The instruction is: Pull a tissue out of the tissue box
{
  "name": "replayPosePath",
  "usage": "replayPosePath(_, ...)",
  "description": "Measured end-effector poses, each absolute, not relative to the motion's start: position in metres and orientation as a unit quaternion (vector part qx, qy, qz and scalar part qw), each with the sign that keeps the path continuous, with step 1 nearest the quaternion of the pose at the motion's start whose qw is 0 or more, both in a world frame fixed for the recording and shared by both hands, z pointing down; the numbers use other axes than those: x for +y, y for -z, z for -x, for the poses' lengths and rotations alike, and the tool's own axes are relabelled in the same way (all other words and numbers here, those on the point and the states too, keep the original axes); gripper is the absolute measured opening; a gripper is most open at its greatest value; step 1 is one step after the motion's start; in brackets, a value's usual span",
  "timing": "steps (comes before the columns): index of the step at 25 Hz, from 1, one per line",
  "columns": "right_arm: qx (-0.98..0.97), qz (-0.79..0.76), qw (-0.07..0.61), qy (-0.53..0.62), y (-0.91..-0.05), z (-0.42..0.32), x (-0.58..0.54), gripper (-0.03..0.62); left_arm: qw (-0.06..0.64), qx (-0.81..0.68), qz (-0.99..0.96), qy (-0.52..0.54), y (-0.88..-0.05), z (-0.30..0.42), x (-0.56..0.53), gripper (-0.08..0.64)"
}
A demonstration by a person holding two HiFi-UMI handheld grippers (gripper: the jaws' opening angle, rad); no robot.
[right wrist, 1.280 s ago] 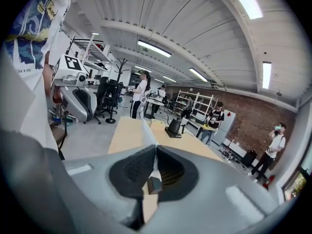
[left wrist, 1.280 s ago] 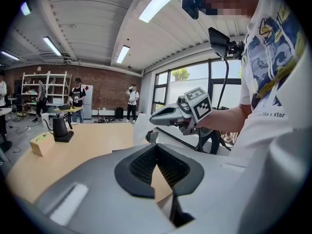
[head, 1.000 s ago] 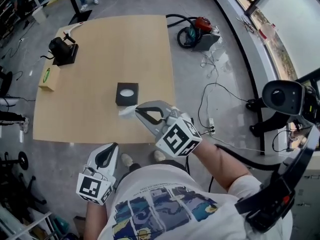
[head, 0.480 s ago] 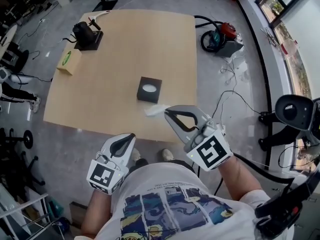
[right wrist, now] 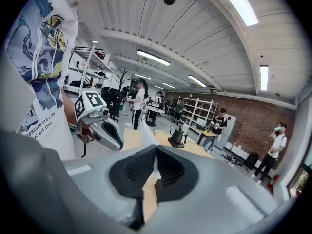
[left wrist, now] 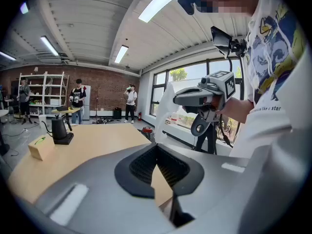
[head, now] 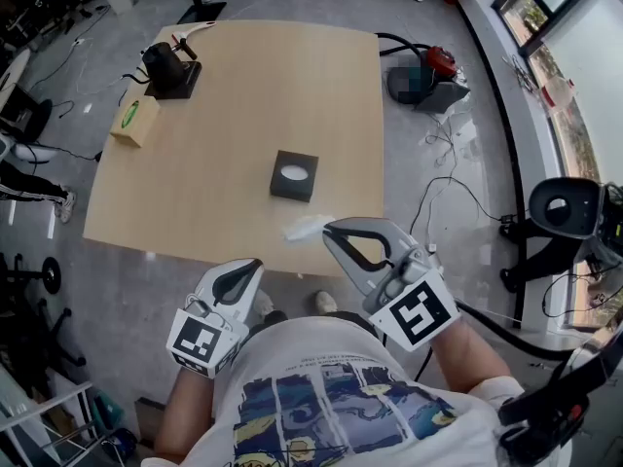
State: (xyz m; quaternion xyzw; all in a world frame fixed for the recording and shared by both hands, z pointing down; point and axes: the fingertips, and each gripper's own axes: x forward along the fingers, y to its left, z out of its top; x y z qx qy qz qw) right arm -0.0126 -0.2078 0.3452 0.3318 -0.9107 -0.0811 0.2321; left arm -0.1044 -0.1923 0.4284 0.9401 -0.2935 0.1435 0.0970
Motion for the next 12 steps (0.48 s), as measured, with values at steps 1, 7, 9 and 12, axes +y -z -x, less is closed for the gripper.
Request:
replayPosePath(1, -0.91, -0.332, 0.234, 0.081, -0.345, 0.015, -0.206, 0.003, 0.097, -0.292, -0.941, -0.144, -0.428, 0.107, -0.192, 0.007)
replayPosePath(7, -0.908, -0.335, 0.24, 0.082, -0.343, 0.031, -0.203, 0.003, 0.097, -0.287, -0.943, -0.14, -0.427, 0.125, -0.194, 0.007)
replayPosePath(9, -0.907, -0.336, 0.242, 0.082, -0.343, 0.037, -0.203, 0.003, 0.097, -0.284, -0.943, -0.14, -0.427, 0.131, -0.194, 0.006)
replayPosePath(12, -0.905, -0.339, 0.242, 0.081, -0.342, 0.046, -0.202, 0.003, 0.097, -0.281, -0.944, -0.14, -0.427, 0.14, -0.193, 0.007)
